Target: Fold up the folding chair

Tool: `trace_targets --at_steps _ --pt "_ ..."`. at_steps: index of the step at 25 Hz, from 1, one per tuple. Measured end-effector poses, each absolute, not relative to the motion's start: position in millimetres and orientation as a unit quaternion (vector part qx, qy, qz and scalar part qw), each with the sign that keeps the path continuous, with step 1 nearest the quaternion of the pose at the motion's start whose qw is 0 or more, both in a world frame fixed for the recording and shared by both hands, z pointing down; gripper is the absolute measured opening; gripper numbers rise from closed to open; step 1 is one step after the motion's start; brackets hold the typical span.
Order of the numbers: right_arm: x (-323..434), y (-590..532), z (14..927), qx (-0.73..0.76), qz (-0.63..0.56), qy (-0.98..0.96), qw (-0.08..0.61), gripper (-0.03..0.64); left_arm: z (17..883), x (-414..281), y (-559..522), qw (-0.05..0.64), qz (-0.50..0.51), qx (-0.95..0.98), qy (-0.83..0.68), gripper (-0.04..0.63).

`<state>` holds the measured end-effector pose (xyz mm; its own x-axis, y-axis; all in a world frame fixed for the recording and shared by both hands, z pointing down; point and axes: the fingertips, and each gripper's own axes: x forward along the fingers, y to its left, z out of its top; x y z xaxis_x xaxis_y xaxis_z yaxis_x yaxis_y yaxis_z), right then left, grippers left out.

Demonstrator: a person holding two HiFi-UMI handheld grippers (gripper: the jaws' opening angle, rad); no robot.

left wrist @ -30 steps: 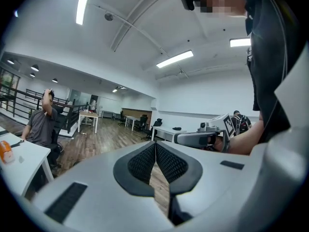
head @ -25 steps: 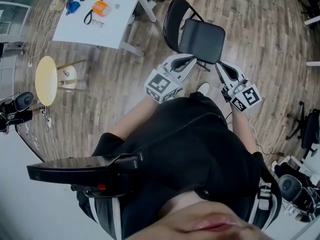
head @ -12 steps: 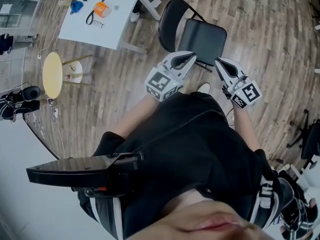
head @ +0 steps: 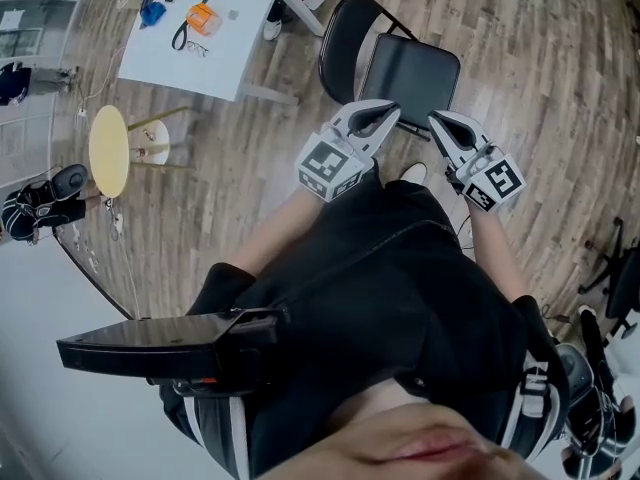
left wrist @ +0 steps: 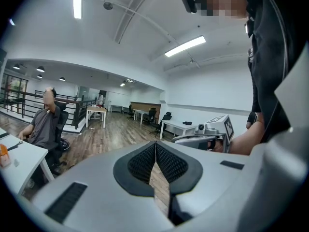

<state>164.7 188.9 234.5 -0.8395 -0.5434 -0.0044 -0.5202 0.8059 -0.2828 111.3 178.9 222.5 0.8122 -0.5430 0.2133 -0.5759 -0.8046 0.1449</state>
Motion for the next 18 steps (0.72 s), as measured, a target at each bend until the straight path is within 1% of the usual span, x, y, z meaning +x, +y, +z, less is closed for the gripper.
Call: trace_targets --at_steps 12,18 --pt "119 124 264 -0.338 -0.180 0.924 0.019 0.011 252 52 104 0.130 0.090 0.955 -0.250 0.006" --pt "107 88 301 -0.371 -0.215 0.904 -0.003 0.011 294 3 53 0.176 0.135 0.943 -0.246 0.006"
